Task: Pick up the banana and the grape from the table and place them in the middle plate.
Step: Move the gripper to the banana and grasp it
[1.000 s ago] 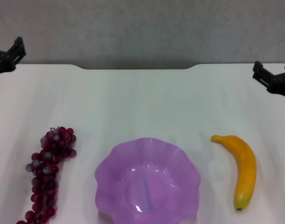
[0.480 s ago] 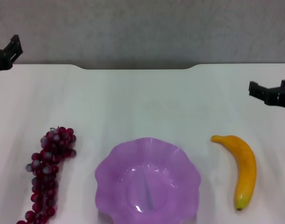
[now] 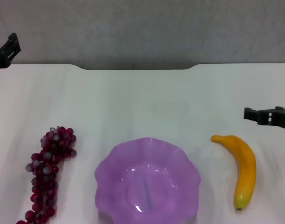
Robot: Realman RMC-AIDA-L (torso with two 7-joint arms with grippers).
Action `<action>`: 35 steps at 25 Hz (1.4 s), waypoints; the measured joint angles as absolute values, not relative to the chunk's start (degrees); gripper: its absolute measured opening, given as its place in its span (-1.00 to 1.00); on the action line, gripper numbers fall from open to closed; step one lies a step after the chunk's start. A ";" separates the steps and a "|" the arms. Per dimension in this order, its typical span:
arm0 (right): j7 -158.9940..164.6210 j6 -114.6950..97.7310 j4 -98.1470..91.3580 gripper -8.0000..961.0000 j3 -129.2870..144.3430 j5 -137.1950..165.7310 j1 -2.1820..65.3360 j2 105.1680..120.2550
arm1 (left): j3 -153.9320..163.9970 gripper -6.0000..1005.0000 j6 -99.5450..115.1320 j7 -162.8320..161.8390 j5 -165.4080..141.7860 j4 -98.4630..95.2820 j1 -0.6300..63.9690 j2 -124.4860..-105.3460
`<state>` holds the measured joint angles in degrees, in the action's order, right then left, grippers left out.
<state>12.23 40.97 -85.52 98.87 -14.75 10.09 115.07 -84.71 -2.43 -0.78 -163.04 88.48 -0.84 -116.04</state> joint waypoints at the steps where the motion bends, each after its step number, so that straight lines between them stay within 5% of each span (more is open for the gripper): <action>1: 12.24 41.11 -84.38 0.62 98.92 -14.87 10.84 115.07 | -84.73 0.51 -2.43 -0.79 -163.04 88.45 -0.82 -116.04; 10: 12.20 39.67 -73.32 0.60 101.29 -19.82 17.17 115.03 | -84.73 0.51 -2.76 -0.79 -163.21 88.33 -0.18 -116.09; 35: 11.78 36.03 -60.51 0.54 101.29 -23.51 22.01 114.91 | -84.76 0.51 -2.82 -0.79 -163.57 87.71 0.88 -116.10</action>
